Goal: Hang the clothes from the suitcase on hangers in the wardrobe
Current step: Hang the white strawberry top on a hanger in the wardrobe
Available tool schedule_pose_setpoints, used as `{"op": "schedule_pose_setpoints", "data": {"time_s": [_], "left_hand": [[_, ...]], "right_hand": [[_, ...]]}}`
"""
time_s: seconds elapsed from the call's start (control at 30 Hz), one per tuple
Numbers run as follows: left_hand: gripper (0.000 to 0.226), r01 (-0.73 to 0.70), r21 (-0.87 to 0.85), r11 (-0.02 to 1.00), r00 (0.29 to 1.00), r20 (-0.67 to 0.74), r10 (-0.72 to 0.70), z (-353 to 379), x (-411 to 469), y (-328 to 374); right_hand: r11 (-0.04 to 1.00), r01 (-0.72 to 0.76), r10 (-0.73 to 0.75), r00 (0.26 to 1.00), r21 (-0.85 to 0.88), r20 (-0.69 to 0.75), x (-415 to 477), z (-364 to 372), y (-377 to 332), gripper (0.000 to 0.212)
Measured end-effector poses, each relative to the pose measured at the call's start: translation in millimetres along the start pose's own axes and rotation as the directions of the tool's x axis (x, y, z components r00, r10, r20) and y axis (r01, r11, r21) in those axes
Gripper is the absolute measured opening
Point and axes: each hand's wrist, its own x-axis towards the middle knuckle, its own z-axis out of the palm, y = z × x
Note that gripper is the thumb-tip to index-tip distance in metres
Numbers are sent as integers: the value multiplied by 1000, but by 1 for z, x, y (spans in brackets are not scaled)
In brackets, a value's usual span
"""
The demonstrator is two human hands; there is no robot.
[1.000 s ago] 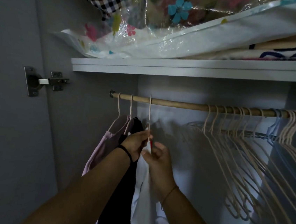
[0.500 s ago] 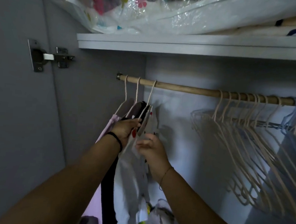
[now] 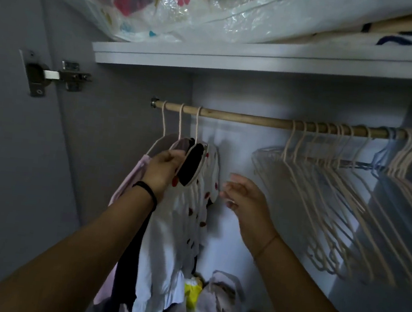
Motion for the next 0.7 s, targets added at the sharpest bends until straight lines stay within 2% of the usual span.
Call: {"op": "schedule_pose_setpoints", "data": {"time_s": [0.07,0.17,0.23,0.3,0.4,0.5,0.6,0.7], "left_hand": [[18,-59,69,996,998,15,58,18,-6,5],[23,-93,57,994,984,161,82,54,-21,11],[20,-28,10,1000,970,243,24,82,-33,13],[23,75,-14,997,947,315,-67,109,-43,11],[23,187,-20,982,902,399,-164,142,-51,3],[27,282,-45,958,867,440,-234,163,-53,-11],[26,298,-66,952,873,422,-244,166,-57,-20],[26,268,-83,960,904,367,-221,148,-63,-25]], "right_hand": [[997,77,-75,995,23,-69,-5,-21,-20,26],[979,202,-202,966,-18,-163,-15,-52,-45,20],[950,269,-298,932,-156,-207,-22,-69,-57,22],[901,276,-358,908,-336,-216,-27,-83,-65,26],[863,174,-309,924,-474,-224,-29,-99,-66,34],[876,109,-240,943,-469,-229,-34,-107,-58,39],[889,133,-237,952,-439,-193,-41,-104,-48,30],[924,168,-211,973,-344,-94,-43,-94,-36,26]]}}
